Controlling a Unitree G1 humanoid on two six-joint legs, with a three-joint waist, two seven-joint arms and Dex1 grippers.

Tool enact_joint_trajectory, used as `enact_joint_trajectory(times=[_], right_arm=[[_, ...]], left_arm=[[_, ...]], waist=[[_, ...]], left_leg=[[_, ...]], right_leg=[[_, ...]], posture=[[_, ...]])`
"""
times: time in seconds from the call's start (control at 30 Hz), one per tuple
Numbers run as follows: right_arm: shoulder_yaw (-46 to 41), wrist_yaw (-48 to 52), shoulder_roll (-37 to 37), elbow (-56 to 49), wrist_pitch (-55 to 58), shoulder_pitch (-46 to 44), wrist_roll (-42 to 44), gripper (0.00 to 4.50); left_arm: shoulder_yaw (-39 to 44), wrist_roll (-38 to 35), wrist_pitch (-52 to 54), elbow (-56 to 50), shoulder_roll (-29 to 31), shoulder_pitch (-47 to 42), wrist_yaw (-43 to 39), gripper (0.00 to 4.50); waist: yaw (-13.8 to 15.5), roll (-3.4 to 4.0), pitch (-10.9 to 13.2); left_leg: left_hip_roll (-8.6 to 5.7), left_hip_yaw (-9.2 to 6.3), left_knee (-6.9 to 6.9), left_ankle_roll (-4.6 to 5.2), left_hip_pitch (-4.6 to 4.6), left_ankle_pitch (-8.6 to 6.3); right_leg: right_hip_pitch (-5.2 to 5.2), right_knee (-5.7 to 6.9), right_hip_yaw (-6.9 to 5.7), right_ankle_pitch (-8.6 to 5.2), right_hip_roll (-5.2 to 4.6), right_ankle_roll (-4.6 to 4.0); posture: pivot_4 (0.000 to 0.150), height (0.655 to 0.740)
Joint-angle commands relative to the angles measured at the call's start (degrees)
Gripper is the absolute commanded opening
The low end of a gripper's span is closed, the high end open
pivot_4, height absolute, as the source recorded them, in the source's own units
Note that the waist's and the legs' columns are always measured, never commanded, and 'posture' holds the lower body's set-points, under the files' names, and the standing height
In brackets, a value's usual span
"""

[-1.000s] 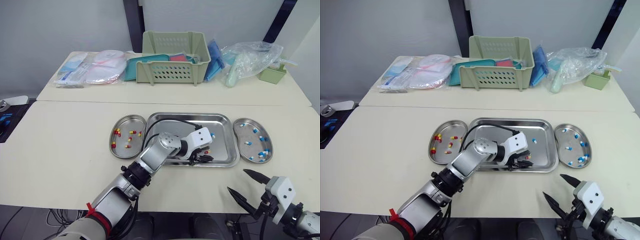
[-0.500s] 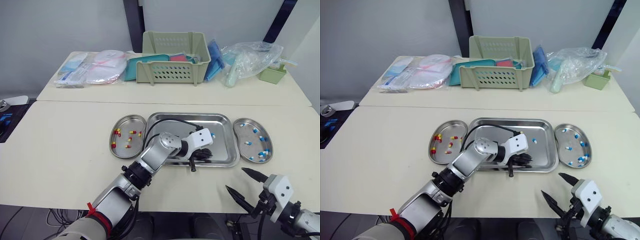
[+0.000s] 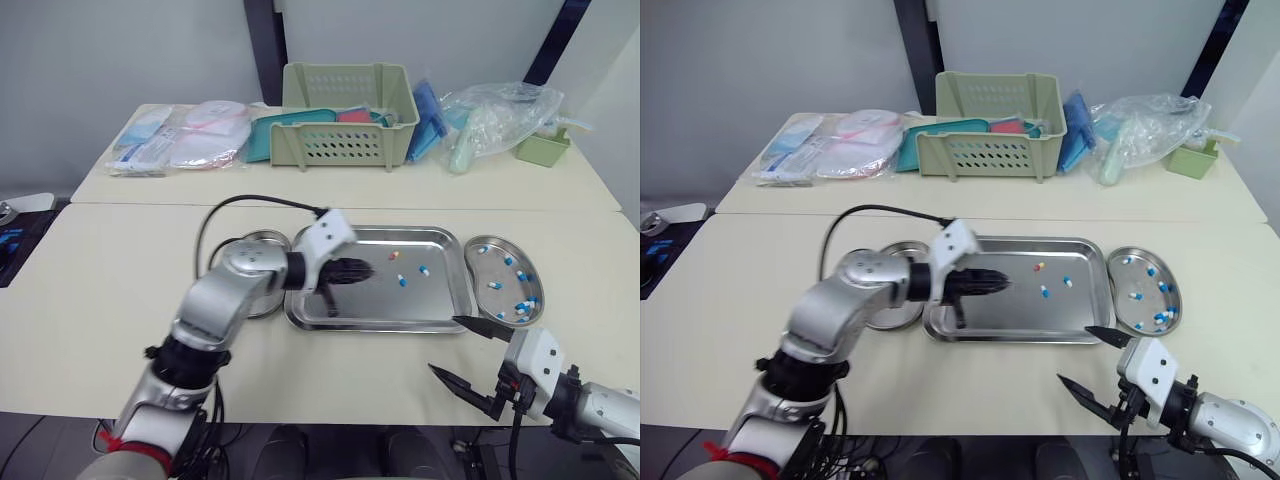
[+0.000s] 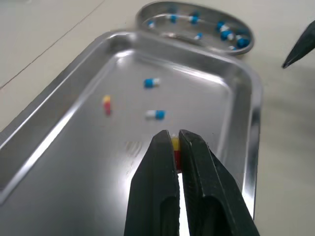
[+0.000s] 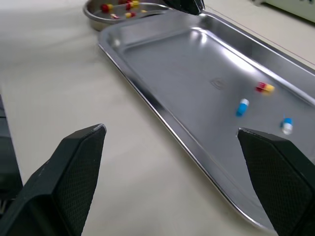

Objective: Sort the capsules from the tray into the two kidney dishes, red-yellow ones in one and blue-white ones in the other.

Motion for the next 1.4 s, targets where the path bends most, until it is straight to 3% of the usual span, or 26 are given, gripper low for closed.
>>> enact_joint_trajectory(times=[0.03, 0.33, 0.57, 0.87, 0.97, 1.33, 1.4], right_arm=[[2.7, 2.4, -0.7, 0.9, -0.2, -4.1, 1.1, 4.5], [9.9, 5.8, 0.4, 7.5, -2.0, -14.4, 0.5, 4.5], [11.5, 6.3, 1.1, 9.6, -2.9, -16.3, 0.4, 4.5], [12.9, 5.9, 1.7, 9.3, -1.8, -18.5, 0.5, 4.5], [12.9, 5.8, 1.6, 9.3, -1.8, -18.7, 0.6, 4.5], [12.0, 5.6, 1.0, 9.0, -2.2, -17.4, 0.4, 4.5], [11.7, 5.5, 0.8, 9.1, -2.4, -17.3, 0.3, 4.5]], left_arm=[[4.9, -2.7, 2.9, -5.5, 1.8, 2.8, 2.8, 0.04], [17.9, -1.6, 2.6, -10.2, 4.4, 13.6, 14.3, 0.04], [21.3, -0.5, 1.8, -10.3, 4.0, 18.7, 21.8, 0.04], [23.6, -3.6, 2.1, -9.4, 3.1, 19.1, 23.9, 0.04], [24.7, -6.1, 2.5, -10.2, 3.7, 18.9, 22.7, 0.74], [27.8, -11.3, 1.4, -12.2, 6.9, 21.1, 21.0, 4.35], [28.9, -12.2, 0.1, -11.9, 7.8, 22.2, 20.0, 4.35]], waist=[[0.1, -0.02, 0.0], [0.0, -0.13, 0.1], [0.1, -0.13, 0.1], [0.1, -0.13, 0.1], [0.1, -0.13, 0.1], [0.0, -0.13, 0.1], [0.0, -0.13, 0.1]], left_leg=[[-0.01, 0.0, 0.01, 0.0, -0.01, 0.0], [0.01, -0.06, 0.01, 0.0, -0.03, 0.0], [0.01, -0.07, 0.0, 0.0, -0.03, 0.0], [0.01, -0.06, 0.0, 0.0, -0.02, 0.0], [0.01, -0.06, -0.01, 0.0, -0.03, 0.0], [0.02, -0.06, -0.01, 0.0, -0.02, 0.0], [0.02, -0.06, -0.02, 0.0, -0.01, 0.0]], right_leg=[[0.0, 0.0, 0.0, 0.0, 0.0, 0.0], [-0.02, 0.0, -0.05, 0.0, 0.0, 0.0], [-0.03, 0.01, -0.05, 0.0, -0.01, -0.01], [-0.03, 0.01, -0.05, 0.0, -0.01, -0.01], [-0.04, 0.01, -0.05, 0.0, 0.0, -0.01], [-0.04, 0.02, -0.05, 0.0, 0.0, -0.01], [-0.05, 0.02, -0.04, 0.0, 0.0, -0.01]], posture=[[0.15, 0.74], [0.15, 0.74], [0.15, 0.74], [0.15, 0.74], [0.15, 0.74], [0.15, 0.74], [0.15, 0.74]])
